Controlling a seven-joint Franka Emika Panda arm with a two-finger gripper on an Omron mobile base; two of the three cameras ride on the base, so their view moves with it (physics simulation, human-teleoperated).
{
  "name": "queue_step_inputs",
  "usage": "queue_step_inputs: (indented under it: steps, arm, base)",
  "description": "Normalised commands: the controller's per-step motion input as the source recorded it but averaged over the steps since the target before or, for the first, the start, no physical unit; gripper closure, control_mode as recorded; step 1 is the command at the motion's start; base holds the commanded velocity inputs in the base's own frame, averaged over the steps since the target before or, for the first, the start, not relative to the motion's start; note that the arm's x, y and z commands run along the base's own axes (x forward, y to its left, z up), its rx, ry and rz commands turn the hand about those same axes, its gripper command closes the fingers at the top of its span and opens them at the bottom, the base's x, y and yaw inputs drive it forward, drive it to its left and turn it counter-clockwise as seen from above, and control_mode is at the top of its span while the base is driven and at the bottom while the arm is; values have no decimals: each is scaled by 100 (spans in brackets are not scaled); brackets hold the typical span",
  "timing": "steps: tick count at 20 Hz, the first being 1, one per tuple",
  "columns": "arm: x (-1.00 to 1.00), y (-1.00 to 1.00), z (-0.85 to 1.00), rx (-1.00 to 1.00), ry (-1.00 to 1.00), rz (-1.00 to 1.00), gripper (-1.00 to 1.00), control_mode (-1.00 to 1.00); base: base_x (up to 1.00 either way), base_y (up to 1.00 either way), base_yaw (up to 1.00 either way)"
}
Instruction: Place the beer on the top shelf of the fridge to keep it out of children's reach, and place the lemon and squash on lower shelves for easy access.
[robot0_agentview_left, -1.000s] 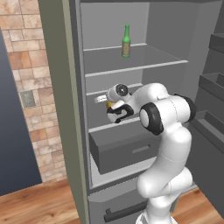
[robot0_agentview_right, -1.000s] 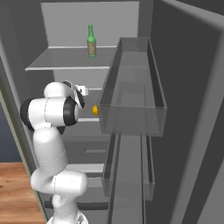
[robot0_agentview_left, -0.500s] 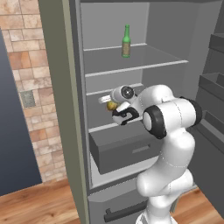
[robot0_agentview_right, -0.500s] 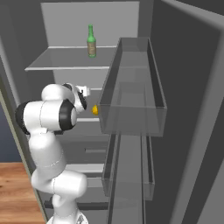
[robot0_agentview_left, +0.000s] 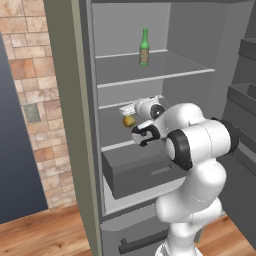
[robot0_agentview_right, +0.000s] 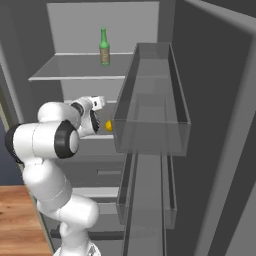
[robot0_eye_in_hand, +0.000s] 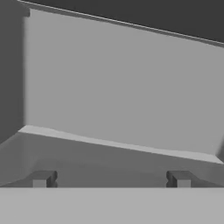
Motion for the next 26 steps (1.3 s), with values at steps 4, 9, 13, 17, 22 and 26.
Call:
queue_step_inputs:
  steps: [4,9,13,17,22,26]
  arm:
    - [-74,0,37,0,-4,0,-100,-100]
    - [-70,0,87,0,0,0,-100,-100]
    - [-71,-1,99,0,5,0,-100,-100]
    - [-98,-17,53,-3,18,0,-100,-100]
    - [-100,-24,29,-7,25,0,-100,-100]
    - [-100,-25,47,-9,33,0,-100,-100]
  base:
    - [0,0,0]
    - [0,0,0]
    - [0,0,0]
    - [0,0,0]
    - [0,0,0]
    - [0,0,0]
